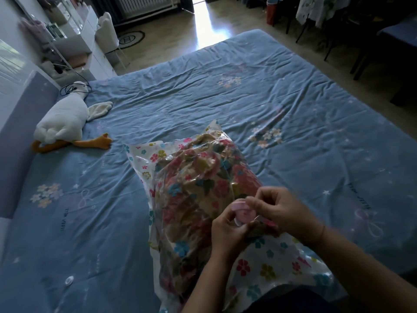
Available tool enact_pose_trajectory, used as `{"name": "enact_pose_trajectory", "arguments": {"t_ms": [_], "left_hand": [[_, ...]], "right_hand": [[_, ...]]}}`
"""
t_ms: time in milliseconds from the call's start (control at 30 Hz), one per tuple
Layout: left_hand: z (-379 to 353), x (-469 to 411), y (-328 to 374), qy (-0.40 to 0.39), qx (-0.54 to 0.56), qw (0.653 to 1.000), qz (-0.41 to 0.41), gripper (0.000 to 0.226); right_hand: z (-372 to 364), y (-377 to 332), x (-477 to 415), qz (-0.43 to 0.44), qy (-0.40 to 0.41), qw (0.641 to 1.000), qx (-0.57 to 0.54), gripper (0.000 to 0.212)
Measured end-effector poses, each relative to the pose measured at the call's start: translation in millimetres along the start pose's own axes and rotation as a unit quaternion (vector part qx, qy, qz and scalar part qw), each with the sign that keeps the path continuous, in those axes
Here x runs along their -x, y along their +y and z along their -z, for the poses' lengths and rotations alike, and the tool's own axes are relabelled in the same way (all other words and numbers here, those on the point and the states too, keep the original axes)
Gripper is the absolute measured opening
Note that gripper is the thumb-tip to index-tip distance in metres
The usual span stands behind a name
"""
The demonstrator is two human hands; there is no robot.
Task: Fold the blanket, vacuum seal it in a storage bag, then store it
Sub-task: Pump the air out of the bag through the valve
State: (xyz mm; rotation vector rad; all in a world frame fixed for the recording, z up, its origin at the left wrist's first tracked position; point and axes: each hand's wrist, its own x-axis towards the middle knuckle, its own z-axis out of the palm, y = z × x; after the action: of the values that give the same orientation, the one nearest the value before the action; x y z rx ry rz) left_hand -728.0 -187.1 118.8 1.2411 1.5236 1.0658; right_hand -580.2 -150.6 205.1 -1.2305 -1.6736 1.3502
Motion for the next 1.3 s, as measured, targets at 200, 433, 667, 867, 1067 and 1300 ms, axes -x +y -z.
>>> {"name": "enact_pose_trajectory", "arguments": {"t_ms": [200,433,667,867,1067,1300], "left_hand": [[2,-5,6,-0.007,-0.009,1.000,-0.001,0.037],[0,-7,4,-0.001,-0.001,1.000,-0.007,0.045],[0,-10,7,-0.007,-0.001,1.000,-0.003,0.048],[-2,-5,2,0.001,-0.003,1.000,0.003,0.050],[5,-5,10,-0.015,0.011,1.000,-0.007,0.037],[1,-3,2,0.004,-0.005,1.000,-0.004,0.045]], "right_hand": [[8,-36,-1,0.071,-0.008,0.976,-0.204,0.030],[-6,11,-2,-0.054,0.016,0.998,-0.007,0.048],[17,-48,3,0.087,-0.001,0.973,-0.215,0.028],[0,20,-4,-0.082,-0.016,0.995,0.063,0.039],[12,-46,-1,0.068,-0.035,0.982,-0.175,0.032],[-5,16,-5,-0.064,-0.025,0.998,0.016,0.031]]}}
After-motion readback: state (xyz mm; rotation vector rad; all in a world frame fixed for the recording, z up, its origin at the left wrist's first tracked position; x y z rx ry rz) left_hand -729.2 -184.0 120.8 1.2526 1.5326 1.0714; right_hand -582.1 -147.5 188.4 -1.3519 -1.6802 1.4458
